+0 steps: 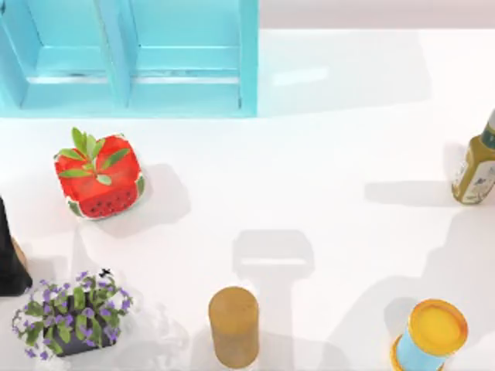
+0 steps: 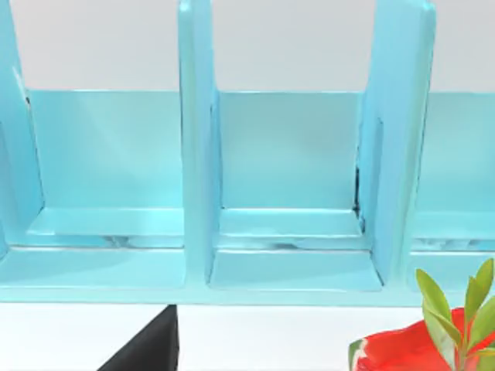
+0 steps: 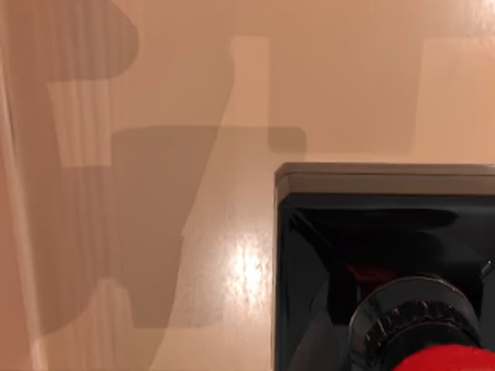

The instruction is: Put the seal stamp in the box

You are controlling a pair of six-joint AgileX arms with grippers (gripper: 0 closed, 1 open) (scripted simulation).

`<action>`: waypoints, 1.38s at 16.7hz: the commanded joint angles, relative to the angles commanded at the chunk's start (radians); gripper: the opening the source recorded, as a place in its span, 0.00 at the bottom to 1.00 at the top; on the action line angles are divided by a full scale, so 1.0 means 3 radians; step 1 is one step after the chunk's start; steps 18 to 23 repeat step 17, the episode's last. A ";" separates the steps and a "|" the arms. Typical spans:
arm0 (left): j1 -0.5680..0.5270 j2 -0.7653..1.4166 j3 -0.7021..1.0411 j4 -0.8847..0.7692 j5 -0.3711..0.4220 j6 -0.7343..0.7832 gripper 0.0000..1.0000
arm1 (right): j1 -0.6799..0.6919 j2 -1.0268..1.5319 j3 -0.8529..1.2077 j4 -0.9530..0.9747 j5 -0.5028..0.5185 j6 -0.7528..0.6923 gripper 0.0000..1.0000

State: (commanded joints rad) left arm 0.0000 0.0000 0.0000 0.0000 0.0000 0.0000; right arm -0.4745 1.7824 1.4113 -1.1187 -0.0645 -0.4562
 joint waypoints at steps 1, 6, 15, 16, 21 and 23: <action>0.0000 0.0000 0.0000 0.0000 0.0000 0.0000 1.00 | 0.0000 0.0000 0.0000 0.0000 0.0000 0.0000 0.23; 0.0000 0.0000 0.0000 0.0000 0.0000 0.0000 1.00 | 0.0000 0.0000 0.0000 0.0000 0.0000 0.0000 0.60; 0.0000 0.0000 0.0000 0.0000 0.0000 0.0000 1.00 | 0.0000 0.0000 0.0000 0.0000 0.0000 0.0000 1.00; 0.0000 0.0000 0.0000 0.0000 0.0000 0.0000 1.00 | 0.0000 0.0000 0.0000 0.0000 0.0000 0.0000 1.00; 0.0000 0.0000 0.0000 0.0000 0.0000 0.0000 1.00 | 0.0000 0.0000 0.0000 0.0000 0.0000 0.0000 1.00; 0.0000 0.0000 0.0000 0.0000 0.0000 0.0000 1.00 | 0.0000 0.0000 0.0000 0.0000 0.0000 0.0000 1.00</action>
